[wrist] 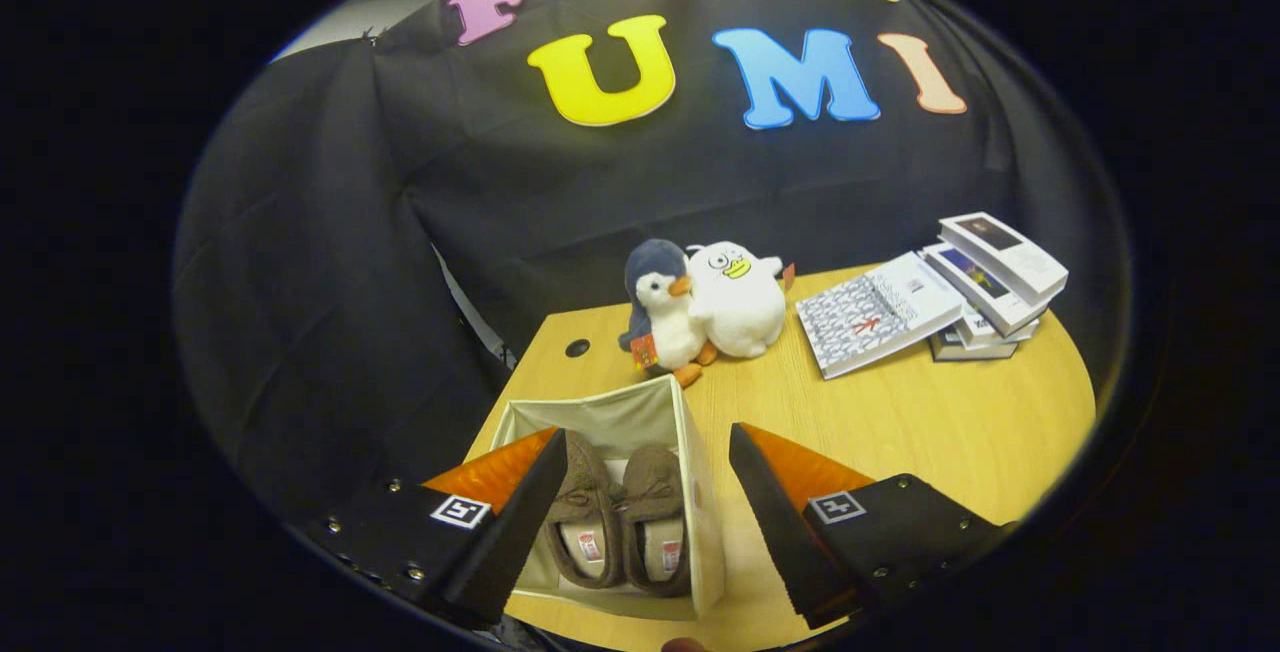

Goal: Open the storage box then place both shoes into the box .Put the left shoe in first, then the right shoe, with the right side of both shoes facing outward in a uniform manner.

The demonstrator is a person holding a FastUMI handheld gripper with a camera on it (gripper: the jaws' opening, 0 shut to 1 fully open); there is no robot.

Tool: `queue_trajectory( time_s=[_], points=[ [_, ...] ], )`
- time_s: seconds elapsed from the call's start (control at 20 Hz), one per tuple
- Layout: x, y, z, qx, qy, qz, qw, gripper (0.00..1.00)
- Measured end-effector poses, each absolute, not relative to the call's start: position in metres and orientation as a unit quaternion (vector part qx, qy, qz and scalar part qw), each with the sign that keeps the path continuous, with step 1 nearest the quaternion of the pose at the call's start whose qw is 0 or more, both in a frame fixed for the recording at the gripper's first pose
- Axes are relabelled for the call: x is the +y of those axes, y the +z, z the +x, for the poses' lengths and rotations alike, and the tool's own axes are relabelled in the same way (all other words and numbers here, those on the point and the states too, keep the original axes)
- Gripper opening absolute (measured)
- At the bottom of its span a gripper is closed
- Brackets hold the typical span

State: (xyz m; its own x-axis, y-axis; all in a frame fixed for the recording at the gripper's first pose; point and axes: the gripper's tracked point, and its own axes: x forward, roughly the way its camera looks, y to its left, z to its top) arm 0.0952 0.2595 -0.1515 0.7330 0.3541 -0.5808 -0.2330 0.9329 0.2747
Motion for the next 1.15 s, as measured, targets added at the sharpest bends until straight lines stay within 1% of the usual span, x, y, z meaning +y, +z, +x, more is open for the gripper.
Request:
queue_trajectory(
  time_s=[0.3, 0.65, 0.95, 1.15],
  points=[
    [0.227, -0.086, 0.083, 0.214, 0.172, 0.04, 0.961, 1.0],
    [0.163, -0.027, 0.064, 0.086, 0.119, -0.001, 0.989, 0.99],
    [0.113, -0.03, 0.058, 0.064, 0.065, 0.002, 0.996, 0.99],
    [0.094, -0.036, 0.059, 0.072, 0.048, 0.002, 0.996, 0.99]
  ],
)
